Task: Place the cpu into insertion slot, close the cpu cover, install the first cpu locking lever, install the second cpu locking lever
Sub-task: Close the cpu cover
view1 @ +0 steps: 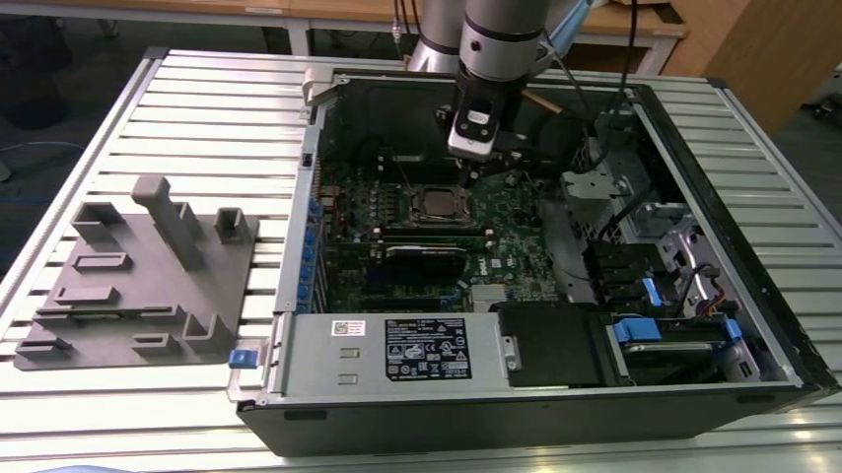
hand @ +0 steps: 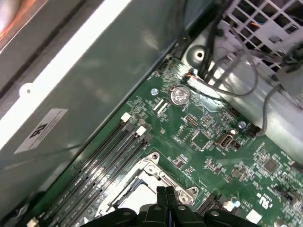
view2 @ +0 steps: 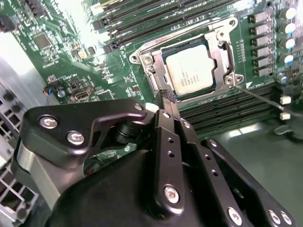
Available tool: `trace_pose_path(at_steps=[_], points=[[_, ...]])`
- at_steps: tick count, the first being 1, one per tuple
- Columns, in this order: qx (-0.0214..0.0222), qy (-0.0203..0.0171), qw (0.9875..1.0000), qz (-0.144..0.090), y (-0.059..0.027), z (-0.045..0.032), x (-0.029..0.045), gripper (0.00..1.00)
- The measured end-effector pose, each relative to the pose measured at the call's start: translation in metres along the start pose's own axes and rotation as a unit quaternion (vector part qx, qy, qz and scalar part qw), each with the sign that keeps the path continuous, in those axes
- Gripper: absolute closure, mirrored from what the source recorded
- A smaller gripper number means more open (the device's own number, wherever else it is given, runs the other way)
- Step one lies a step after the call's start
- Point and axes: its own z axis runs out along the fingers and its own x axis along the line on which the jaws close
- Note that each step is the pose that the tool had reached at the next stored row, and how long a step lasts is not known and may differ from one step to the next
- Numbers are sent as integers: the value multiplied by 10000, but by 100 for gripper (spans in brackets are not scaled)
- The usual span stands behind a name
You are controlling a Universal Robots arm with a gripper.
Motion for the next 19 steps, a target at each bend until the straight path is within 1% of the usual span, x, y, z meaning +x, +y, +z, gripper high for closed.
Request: trace_pose_path(at_steps=[3, 5, 15, 17, 19], points=[[1, 5, 9998, -198, 0, 0, 0, 89], [1, 7, 9996, -283, 0, 0, 0, 89], [1, 7, 9996, -299, 0, 0, 0, 89], [1, 9, 9993, -373, 0, 0, 0, 89], [1, 12, 9987, -501, 0, 0, 0, 89]])
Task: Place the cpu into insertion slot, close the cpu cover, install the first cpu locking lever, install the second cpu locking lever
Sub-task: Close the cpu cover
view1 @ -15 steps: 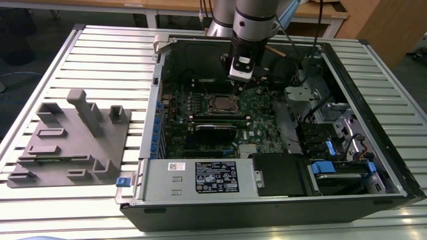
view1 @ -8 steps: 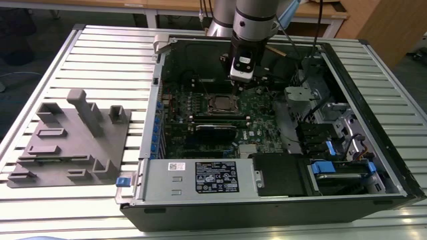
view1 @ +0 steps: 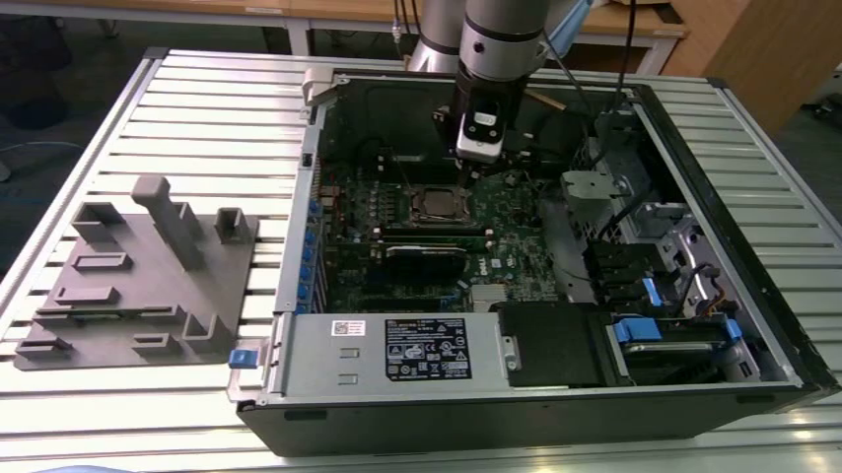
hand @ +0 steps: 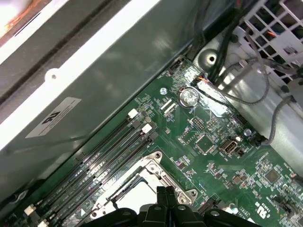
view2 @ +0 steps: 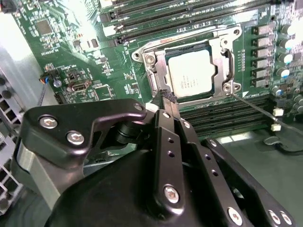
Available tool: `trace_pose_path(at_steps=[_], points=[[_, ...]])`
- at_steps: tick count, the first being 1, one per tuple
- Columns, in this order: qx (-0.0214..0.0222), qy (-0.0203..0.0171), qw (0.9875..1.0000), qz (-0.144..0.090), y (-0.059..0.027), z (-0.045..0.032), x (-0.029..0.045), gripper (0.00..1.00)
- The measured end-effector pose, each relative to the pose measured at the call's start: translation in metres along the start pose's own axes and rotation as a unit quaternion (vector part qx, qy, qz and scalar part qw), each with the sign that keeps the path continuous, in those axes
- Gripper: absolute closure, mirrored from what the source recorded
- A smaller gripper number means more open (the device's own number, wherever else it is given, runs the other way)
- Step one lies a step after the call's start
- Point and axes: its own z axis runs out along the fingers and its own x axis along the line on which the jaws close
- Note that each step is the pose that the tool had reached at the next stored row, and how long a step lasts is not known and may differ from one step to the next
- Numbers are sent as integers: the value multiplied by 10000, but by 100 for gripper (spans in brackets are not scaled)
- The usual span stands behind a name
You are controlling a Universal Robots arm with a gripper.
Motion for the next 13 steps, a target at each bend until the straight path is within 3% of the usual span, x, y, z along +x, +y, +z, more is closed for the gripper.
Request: trace_pose_path(at_steps=[6, 13], points=[[1, 11, 9990, -445, 0, 0, 0, 89], [2, 22, 9957, -924, 0, 1, 0, 89]])
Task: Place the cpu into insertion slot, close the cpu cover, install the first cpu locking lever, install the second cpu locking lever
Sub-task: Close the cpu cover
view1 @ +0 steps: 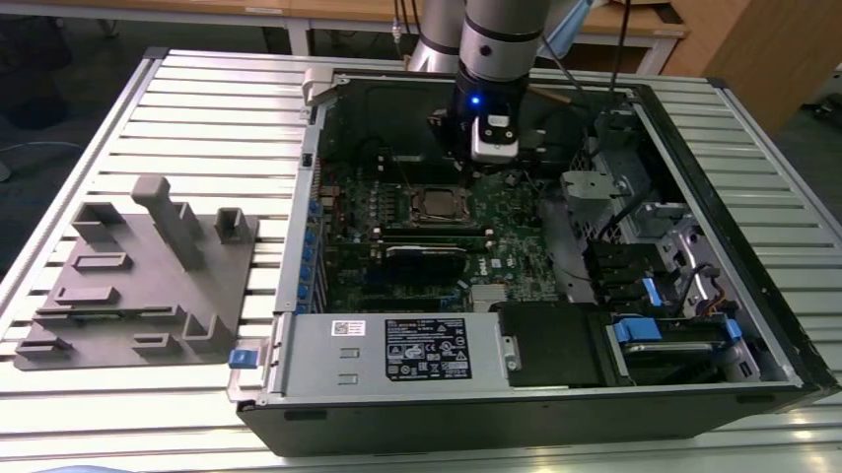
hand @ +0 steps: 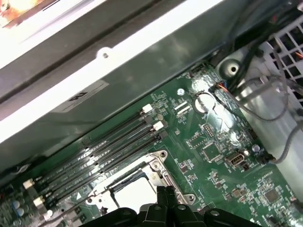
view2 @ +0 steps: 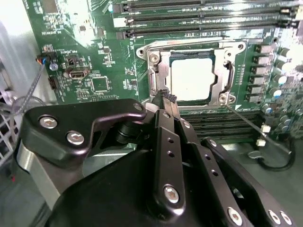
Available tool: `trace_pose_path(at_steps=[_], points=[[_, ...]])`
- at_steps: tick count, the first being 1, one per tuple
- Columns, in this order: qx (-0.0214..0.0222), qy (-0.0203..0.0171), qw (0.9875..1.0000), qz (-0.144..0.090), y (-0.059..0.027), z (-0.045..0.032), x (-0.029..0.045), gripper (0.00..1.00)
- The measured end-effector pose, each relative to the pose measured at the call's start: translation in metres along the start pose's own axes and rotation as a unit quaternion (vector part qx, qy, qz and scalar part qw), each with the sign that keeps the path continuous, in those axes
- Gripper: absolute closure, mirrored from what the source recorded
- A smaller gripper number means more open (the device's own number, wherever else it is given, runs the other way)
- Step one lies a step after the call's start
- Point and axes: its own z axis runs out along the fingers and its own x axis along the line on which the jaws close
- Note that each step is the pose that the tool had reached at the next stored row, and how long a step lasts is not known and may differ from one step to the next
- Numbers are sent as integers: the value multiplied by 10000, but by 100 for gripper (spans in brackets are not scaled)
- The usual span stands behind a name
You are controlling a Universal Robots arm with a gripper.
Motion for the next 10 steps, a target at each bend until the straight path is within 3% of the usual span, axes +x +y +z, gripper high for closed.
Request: trace_pose_path(at_steps=[4, 10], points=[[-1, 7, 9997, -250, 0, 0, 0, 89], [-7, 20, 9982, -596, 0, 1, 0, 89]])
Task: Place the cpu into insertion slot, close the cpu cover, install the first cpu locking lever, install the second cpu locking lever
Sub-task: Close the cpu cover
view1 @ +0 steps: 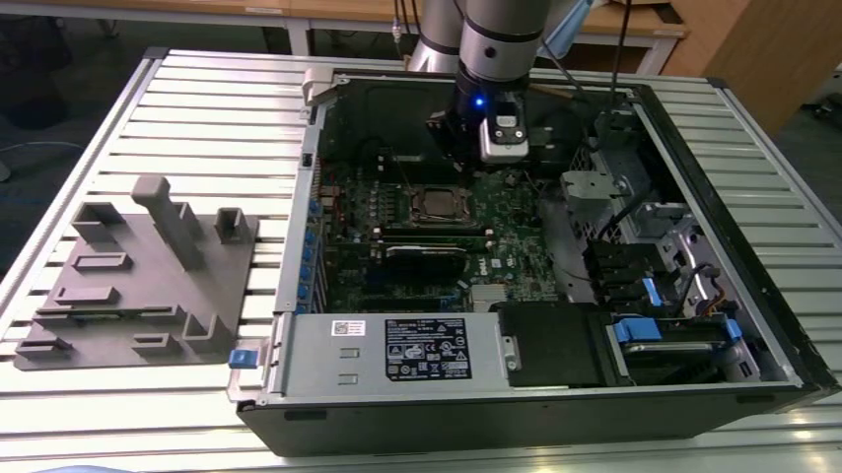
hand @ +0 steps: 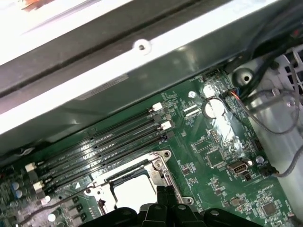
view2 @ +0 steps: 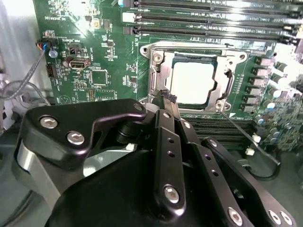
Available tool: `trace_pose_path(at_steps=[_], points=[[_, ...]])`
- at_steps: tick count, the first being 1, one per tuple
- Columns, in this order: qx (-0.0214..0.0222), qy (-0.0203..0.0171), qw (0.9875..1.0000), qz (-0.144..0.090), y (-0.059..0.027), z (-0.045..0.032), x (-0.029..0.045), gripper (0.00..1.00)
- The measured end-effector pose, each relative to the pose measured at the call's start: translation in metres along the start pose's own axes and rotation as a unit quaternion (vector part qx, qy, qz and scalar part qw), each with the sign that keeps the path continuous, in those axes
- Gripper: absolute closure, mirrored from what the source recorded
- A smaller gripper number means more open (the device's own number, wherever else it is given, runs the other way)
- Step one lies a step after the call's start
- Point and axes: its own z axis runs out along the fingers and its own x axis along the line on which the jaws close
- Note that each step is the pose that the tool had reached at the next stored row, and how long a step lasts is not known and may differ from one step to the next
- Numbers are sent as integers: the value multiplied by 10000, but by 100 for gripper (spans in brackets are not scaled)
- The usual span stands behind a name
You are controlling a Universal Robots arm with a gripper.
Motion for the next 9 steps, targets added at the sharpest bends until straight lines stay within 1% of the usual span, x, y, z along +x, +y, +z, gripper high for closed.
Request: trace_pose_path(at_steps=[4, 9], points=[[-12, 12, 9997, -232, 0, 0, 0, 89], [-39, 32, 9987, -509, 0, 2, 0, 89]])
